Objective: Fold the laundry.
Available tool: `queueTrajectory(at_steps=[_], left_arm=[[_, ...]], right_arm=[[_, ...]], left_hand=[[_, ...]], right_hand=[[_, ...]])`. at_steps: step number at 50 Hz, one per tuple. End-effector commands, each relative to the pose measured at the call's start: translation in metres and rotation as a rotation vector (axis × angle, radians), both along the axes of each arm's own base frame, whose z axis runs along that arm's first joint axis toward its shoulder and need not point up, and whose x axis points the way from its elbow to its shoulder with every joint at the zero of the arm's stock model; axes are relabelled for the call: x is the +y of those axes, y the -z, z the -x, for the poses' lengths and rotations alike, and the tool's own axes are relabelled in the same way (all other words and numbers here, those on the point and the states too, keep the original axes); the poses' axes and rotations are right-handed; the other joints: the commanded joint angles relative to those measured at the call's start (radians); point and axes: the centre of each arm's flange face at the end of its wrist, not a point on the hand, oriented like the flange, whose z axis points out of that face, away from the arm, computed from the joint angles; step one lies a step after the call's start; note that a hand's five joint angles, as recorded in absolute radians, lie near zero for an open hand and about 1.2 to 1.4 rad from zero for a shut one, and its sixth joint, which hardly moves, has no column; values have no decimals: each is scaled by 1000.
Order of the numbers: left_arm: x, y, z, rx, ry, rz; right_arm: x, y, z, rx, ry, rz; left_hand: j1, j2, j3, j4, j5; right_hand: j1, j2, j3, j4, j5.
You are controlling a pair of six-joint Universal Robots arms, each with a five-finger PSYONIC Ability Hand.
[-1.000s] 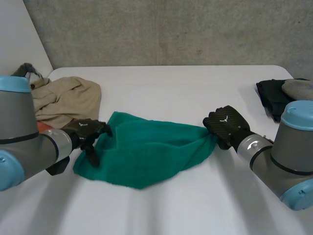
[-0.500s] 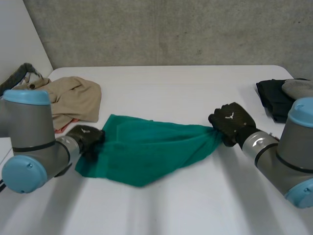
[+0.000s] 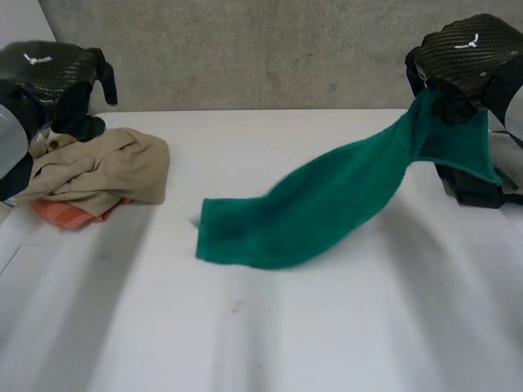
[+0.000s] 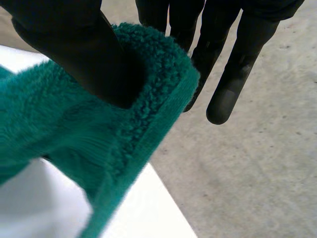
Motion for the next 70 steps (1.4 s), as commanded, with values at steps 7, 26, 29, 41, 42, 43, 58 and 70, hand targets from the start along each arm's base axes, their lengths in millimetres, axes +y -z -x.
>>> queueTrajectory(at_steps=[7, 26, 29, 41, 42, 43, 58, 70], left_arm=[[-26, 112, 31, -60, 100, -334], [36, 177, 127, -83, 346, -194], [35, 196, 138, -172, 377, -176], [12, 228, 161, -259, 345, -131], [10, 229, 162, -259, 345, -130], [9, 230, 162, -260, 346, -127], [-4, 248, 166, -264, 373, -138], [-12, 197, 158, -212, 299, -52]], right_arm=[[-10, 79, -20, 189, -50, -198], [9, 114, -6, 103, -1, -145], [10, 120, -2, 107, 6, -166], [10, 134, 11, 105, 33, -196], [10, 134, 11, 104, 33, -196], [10, 135, 12, 102, 35, -197], [3, 144, 23, 93, 49, -213], [-3, 135, 22, 86, 52, -176]], left_hand=[[56, -432, -423, -431, -424], [-304, -792, -783, -791, -784], [-216, -703, -695, -703, -696], [-146, -633, -624, -633, -625], [-137, -624, -615, -624, -616], [-134, -621, -612, -621, -613], [22, -466, -457, -465, -458], [685, 198, 207, 198, 206]], right_hand=[[275, 212, 200, 194, 202], [275, 212, 200, 194, 202], [275, 212, 200, 194, 202], [275, 212, 200, 194, 202], [275, 212, 200, 194, 202], [275, 212, 200, 194, 202], [275, 212, 200, 194, 202], [275, 212, 200, 194, 202]])
